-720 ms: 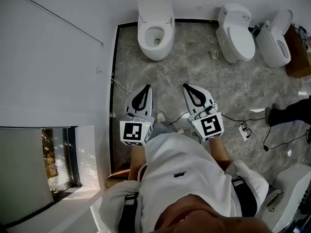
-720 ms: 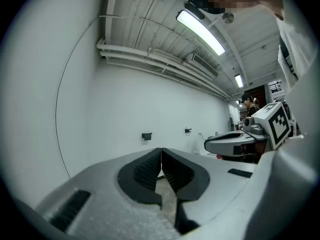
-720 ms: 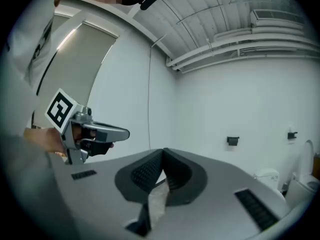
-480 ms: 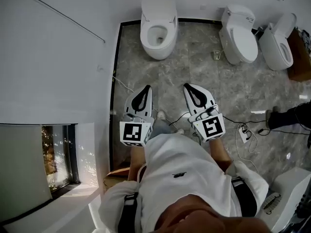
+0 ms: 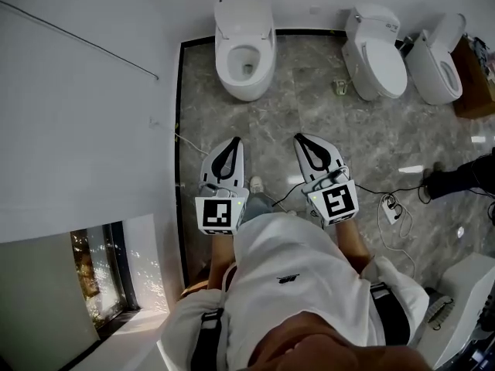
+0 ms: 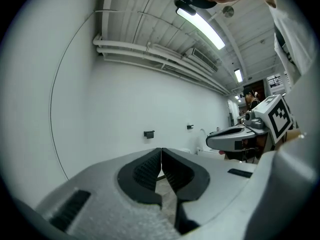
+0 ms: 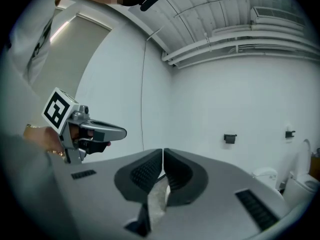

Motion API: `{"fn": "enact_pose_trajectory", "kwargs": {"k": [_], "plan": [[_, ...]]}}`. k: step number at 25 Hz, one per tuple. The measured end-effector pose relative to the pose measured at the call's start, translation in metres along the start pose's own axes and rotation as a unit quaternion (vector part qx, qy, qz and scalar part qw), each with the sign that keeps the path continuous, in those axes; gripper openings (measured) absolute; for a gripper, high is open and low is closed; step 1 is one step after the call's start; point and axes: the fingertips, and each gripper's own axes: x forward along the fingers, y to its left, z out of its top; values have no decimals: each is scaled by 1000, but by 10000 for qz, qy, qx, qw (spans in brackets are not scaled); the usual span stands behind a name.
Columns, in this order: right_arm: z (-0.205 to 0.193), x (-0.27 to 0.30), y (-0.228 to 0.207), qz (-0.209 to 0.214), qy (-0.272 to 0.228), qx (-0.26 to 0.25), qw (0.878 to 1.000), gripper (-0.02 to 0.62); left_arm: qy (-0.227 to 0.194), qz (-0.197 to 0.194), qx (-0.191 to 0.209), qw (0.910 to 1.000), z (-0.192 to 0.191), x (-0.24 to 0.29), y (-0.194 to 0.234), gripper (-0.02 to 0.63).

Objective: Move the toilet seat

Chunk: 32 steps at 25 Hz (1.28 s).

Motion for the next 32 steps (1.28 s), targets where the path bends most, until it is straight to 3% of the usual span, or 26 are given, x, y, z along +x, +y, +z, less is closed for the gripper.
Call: {"fn": "enact_pose_trajectory", "kwargs": {"k": [20, 27, 32], "plan": [[11, 145, -12, -385, 197, -201, 9989, 32, -106, -495, -242, 9984, -10, 89, 123, 29], [2, 158, -18, -545, 334, -176, 9978, 31, -27, -578, -428, 9974, -26, 102, 136, 29], [-6, 164, -30, -570, 408, -163, 9974, 32, -54, -736, -309, 9968, -23, 120, 134, 29]]}}
